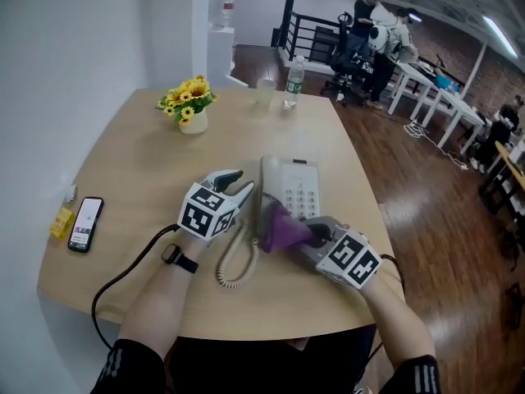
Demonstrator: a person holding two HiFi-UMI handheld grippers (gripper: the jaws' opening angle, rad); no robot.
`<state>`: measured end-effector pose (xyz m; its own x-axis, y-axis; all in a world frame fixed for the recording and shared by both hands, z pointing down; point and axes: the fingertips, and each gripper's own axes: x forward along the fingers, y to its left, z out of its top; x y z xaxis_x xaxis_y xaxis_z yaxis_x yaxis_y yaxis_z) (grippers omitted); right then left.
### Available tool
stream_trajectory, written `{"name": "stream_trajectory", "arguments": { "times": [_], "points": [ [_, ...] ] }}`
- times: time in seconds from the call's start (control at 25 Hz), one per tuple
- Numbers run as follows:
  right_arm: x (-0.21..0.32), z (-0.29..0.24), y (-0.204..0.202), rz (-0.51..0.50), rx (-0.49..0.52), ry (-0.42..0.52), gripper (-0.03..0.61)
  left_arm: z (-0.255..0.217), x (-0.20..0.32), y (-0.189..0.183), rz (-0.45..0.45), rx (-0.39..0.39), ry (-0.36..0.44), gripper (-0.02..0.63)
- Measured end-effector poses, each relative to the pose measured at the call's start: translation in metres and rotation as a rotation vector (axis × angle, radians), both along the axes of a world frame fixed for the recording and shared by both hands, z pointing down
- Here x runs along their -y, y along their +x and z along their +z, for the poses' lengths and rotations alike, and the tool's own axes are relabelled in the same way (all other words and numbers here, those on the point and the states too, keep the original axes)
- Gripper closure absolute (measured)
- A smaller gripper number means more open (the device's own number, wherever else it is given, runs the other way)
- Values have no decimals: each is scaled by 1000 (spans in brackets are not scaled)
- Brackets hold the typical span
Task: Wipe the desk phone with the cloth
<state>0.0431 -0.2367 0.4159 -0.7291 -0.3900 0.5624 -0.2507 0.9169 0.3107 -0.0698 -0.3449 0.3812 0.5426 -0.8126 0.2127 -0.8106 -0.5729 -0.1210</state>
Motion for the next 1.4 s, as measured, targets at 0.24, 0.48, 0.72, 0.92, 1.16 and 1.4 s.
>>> {"name": "stream_trajectory", "arguments": {
  "times": [0.24,0.48,0.72,0.92,1.16,1.4],
  "points": [
    [1,-4,-13,-62,5,62,495,-1,1,-1,-1,0,5,485],
    [12,8,8,-29,-11,39,495,-1,2,-1,0,-7,6,485],
    [21,6,44,36,-21,30,495,-4,3,-1,-1,-3,9,485],
    [23,12,70,95,-30,18,495,1,0,-1,-3,-3,-4,485],
    [35,2,94,181,-24,38,495,0,1,-1,1,-2,1,485],
    [62,-45,117,286,273,-13,494,0,1,-1,0,-7,-1,485]
  ]
}}
